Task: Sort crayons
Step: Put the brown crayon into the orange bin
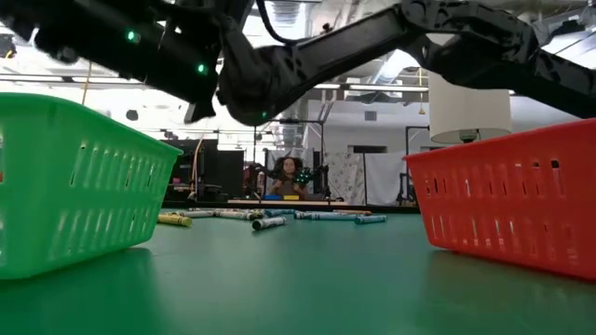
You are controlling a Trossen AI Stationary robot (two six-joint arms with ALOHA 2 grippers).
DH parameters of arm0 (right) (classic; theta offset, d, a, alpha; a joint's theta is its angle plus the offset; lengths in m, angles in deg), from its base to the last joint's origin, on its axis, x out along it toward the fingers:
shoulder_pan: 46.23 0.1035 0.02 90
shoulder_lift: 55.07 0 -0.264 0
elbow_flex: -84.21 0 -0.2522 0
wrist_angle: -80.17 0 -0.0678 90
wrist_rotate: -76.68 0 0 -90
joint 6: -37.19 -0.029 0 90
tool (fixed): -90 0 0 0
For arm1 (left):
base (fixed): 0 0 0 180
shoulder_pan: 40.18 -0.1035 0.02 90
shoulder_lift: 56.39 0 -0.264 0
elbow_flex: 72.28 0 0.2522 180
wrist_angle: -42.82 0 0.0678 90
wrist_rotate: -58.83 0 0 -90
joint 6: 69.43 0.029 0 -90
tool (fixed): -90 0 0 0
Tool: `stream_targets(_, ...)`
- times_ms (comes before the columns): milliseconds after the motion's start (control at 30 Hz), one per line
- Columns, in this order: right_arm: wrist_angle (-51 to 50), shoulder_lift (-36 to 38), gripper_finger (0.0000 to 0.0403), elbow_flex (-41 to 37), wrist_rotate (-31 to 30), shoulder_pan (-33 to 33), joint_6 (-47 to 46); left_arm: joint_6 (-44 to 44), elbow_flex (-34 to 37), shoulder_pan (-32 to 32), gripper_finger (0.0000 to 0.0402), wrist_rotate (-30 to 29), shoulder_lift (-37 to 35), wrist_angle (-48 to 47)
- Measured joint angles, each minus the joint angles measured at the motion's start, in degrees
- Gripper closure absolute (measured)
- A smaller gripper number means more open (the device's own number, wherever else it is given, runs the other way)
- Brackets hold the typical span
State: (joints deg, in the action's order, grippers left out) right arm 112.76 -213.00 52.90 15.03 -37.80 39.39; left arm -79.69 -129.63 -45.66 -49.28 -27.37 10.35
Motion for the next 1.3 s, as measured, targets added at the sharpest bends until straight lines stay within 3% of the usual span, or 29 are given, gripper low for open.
stream_targets(433,-3.72,0.07,0.0403,0.03,-0.34,-0.15,1.29,-0.22,0.02,-0.02,0.0178,-0.04,0.01,0.05)
stream_targets(833,-7.81,0.09,0.0403,0.07,-0.13,-0.26,0.61,-1.0,0.04,-0.02,0.0178,-0.05,5.79,-2.85)
stream_targets(967,-3.47,0.73,0.0403,0.01,0.34,-0.39,1.02,-1.15,0.11,0.0,0.0178,-0.14,6.17,-5.93)
stream_targets(1100,-2.75,3.6,0.0403,0.16,0.29,-2.55,-1.59,-1.01,0.11,0.0,0.0178,-2.01,3.21,-9.92)
stream_targets(1300,5.53,4.18,0.0403,0.09,-0.04,-5.18,-6.58,-3.23,0.1,-0.02,0.0178,-10.01,-2.69,-17.08)
